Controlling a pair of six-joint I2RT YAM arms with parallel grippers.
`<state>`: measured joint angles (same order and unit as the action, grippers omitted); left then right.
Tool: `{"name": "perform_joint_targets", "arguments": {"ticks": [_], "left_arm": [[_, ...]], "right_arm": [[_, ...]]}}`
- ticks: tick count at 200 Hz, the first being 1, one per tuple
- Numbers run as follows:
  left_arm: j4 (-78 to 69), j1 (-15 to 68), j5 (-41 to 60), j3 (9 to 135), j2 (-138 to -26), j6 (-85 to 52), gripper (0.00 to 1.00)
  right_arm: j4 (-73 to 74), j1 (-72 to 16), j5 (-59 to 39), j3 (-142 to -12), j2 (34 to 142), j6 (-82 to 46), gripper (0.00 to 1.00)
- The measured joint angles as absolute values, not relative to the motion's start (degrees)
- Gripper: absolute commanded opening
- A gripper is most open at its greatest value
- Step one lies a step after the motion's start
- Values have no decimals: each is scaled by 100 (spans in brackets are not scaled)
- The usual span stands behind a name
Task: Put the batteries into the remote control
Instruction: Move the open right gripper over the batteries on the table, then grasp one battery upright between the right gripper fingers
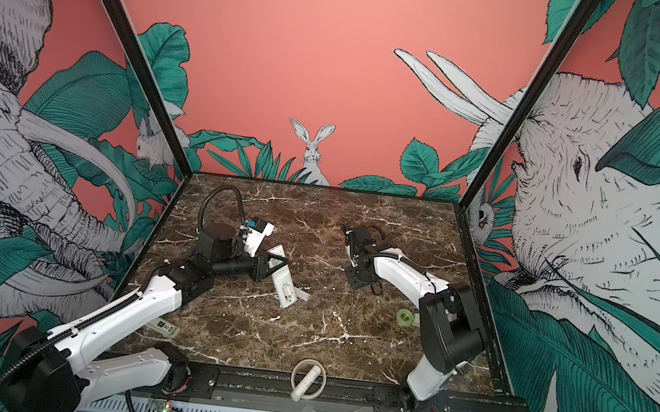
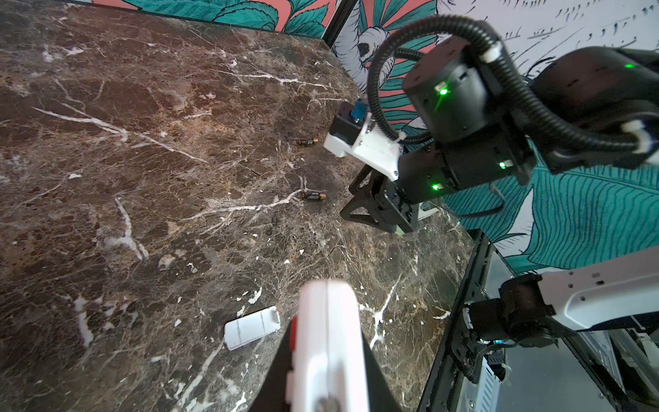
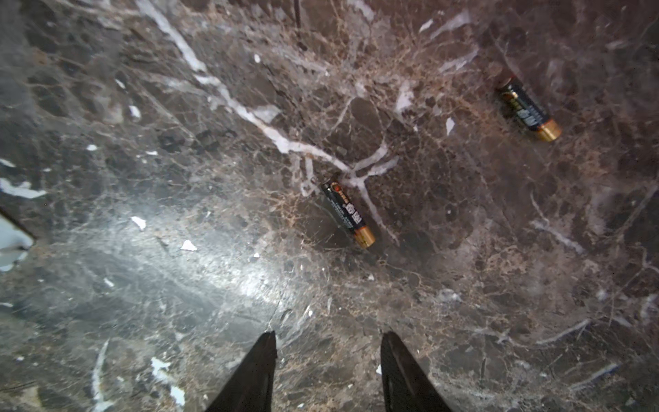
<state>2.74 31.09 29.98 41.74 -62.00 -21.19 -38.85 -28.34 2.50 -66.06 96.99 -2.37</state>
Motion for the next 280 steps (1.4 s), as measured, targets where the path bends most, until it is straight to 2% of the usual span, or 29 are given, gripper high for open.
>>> {"name": "perform_joint_targets", "arguments": {"ticks": [66, 163, 280], "left_arm": [[220, 3109, 3000, 3979, -6104, -2248, 0], [137, 3109, 2995, 3944, -6239, -2265, 0], [75, 3109, 2936, 3907, -6246, -2233, 0]], "right_arm": [[-3850, -2281, -169, -7028, 10311, 346, 41], [-3820, -2239, -499, -7240, 10750, 711, 38], [-3828, -2403, -523, -7347, 10967, 888, 23]]}}
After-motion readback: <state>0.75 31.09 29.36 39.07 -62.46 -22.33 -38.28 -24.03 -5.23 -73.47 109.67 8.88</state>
